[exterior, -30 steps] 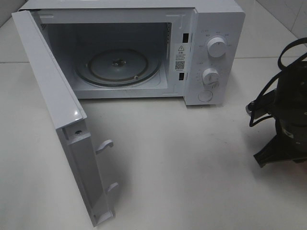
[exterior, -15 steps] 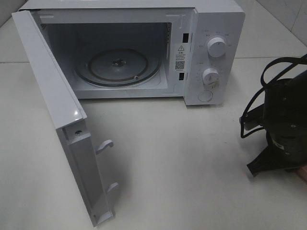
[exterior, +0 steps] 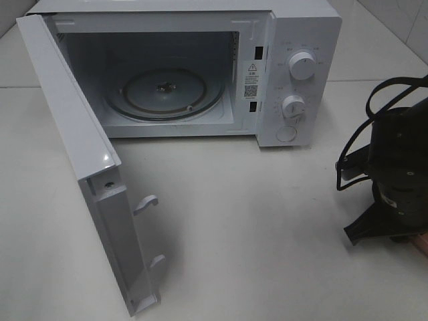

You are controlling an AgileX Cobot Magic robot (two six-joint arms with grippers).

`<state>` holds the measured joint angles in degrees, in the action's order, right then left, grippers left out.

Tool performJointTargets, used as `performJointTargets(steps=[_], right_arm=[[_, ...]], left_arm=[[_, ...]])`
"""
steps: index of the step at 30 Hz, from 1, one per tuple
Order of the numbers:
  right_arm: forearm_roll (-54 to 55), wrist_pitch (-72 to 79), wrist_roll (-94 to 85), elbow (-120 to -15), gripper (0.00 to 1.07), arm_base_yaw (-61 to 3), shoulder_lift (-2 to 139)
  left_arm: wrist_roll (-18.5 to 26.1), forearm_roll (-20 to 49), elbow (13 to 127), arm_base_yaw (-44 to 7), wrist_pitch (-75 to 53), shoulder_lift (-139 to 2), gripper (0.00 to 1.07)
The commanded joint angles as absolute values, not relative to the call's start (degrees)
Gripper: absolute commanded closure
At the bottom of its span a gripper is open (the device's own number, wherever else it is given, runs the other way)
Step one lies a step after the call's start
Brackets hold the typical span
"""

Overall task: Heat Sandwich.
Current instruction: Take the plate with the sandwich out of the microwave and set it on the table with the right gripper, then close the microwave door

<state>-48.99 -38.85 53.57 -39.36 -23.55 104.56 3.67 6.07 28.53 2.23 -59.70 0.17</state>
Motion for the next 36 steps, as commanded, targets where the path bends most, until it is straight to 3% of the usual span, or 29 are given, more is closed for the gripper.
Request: performJointTargets(steps=[1, 4, 13, 21, 36], right_arm=[[-47.8, -39.5, 51.3, -39.4, 0.65, -23.4, 102.2], [-44.1, -39.5, 46.1, -39.4, 0.51, -23.4, 98.1], [-29.6, -40.5, 26.4, -39.4, 0.26, -23.4, 87.1], [-19.8, -44.3, 15.4, -39.4, 0.26, -23.4, 76.3], [-12.1, -54.5, 9.0, -39.4, 0.28, -23.5, 52.7]], left_arm=[[3.6, 6.1, 28.4, 2.3, -59.4, 1.7, 0.05], [3.6, 6.1, 28.4, 2.3, -59.4, 1.7, 0.05], [3.6, 6.1, 28.4, 2.3, -59.4, 1.7, 0.05], [3.6, 6.1, 28.4, 2.3, -59.4, 1.7, 0.05], [3.6, 6.1, 28.4, 2.3, -59.4, 1.7, 0.05]])
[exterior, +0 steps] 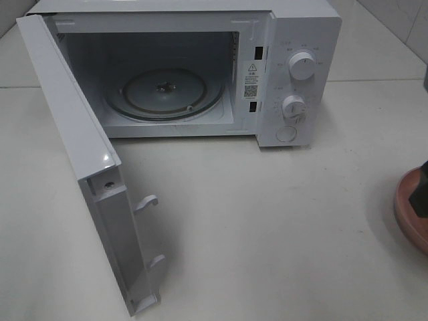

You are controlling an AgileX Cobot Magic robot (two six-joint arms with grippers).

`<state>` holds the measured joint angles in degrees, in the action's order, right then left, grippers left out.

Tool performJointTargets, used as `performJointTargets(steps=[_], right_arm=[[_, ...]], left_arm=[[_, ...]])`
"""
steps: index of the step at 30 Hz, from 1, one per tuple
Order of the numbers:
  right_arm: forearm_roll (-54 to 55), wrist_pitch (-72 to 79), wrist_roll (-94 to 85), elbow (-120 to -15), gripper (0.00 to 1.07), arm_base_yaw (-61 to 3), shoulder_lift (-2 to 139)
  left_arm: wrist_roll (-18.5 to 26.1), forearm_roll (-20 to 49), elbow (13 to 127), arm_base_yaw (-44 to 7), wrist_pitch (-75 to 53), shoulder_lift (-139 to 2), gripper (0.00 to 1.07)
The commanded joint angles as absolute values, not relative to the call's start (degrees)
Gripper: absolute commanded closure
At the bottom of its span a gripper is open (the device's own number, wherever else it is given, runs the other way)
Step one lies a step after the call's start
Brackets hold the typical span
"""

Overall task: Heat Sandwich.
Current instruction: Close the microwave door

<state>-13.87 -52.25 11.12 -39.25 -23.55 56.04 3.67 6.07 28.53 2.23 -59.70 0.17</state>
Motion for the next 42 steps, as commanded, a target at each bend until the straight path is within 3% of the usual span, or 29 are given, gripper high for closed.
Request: performJointTargets(steps=[1, 22, 35, 42], right_arm=[[-12.1, -54.5, 9.0, -39.4, 0.28, -23.5, 52.7], [-7.3, -63.3, 7.7, -39.3, 0.31, -23.3, 26.1], [-6.8, -64.3, 4.7, -38.7, 0.31, -10.5, 12.3], [-6.0, -63.5, 4.2, -32.9, 0.31, -5.4, 3.0]], left_arm=[[3.6, 6.1, 28.4, 2.3, -59.4, 1.7, 0.05], [3.6, 6.1, 28.4, 2.3, -59.4, 1.7, 0.05], [3.6, 6.1, 28.4, 2.3, -59.4, 1.7, 0.05], [3.6, 6.1, 28.4, 2.3, -59.4, 1.7, 0.05]])
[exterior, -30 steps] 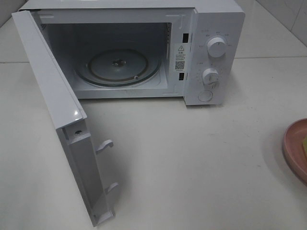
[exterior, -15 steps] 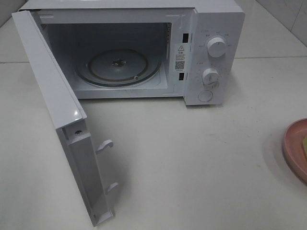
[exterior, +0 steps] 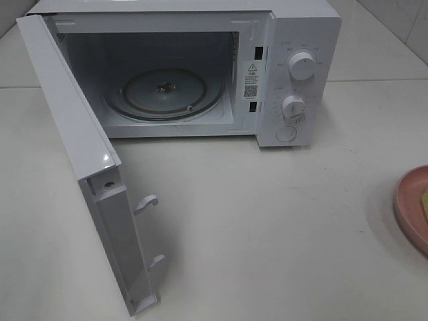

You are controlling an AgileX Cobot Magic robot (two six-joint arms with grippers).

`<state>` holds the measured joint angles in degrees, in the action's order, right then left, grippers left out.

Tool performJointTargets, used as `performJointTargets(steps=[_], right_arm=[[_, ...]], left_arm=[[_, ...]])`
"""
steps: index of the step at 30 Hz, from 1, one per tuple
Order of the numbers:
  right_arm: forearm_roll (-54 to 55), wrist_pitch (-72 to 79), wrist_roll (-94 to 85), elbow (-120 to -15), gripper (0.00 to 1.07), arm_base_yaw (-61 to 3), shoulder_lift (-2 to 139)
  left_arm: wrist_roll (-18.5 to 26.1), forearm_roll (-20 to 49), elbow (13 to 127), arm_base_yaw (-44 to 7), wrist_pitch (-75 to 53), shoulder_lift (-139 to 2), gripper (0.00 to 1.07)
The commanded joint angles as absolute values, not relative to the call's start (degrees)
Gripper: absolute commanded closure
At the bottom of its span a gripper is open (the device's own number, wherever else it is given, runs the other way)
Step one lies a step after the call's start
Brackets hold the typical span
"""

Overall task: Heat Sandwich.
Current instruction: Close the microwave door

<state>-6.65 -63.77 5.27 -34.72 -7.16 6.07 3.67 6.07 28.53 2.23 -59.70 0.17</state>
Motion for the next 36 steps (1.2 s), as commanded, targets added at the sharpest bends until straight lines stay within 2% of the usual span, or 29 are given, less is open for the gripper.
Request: performJointTargets(steps=[1, 6, 36], right_arm=[[-4.9, -62.7, 3.0, -31.3, 0.31, -4.3, 1.0], [-2.8, -59.0, 0.8, -28.9, 0.31, -3.3, -1.8], [-4.2, -59.1, 3.0, -28.9, 0.31, -3.3, -1.8]], left_arm=[[3.6, 6.1, 28.4, 2.3, -59.4, 1.7, 0.05], [3.6, 6.1, 28.4, 2.3, -59.4, 1.7, 0.05], [3.6, 6.1, 28.4, 2.3, -59.4, 1.7, 0.05]])
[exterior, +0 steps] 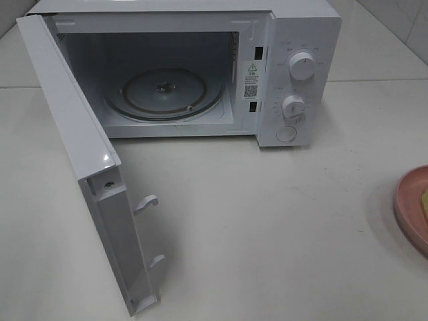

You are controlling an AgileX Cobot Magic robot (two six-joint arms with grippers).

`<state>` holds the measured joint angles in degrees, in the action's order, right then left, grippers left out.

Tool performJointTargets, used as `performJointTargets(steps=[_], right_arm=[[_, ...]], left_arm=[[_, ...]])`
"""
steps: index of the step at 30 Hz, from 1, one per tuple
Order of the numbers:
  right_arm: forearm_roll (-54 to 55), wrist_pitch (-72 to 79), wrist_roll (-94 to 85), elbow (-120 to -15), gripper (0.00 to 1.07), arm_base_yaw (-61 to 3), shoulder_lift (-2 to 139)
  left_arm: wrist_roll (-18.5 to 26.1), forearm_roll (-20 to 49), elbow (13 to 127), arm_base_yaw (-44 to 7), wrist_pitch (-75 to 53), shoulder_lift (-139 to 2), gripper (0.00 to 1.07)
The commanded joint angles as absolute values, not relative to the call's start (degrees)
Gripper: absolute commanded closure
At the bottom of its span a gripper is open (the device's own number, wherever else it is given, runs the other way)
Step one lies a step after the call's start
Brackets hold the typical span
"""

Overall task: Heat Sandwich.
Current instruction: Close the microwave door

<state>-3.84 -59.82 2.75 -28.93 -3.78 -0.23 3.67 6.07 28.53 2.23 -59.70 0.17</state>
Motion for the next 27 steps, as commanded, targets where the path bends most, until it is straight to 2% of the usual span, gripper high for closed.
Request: performJointTargets(steps=[1, 27], right_arm=[[-4.2, -59.1, 3.0, -28.9, 0.31, -3.3, -1.8], [-4.2, -59.1, 3.0, -28.9, 0.31, -3.3, -1.8]], left_arm=[[3.6, 6.1, 28.4, 2.3, -59.4, 1.7, 0.05], [3.6, 6.3, 28.4, 2.3, -59.4, 1.7, 0.05]])
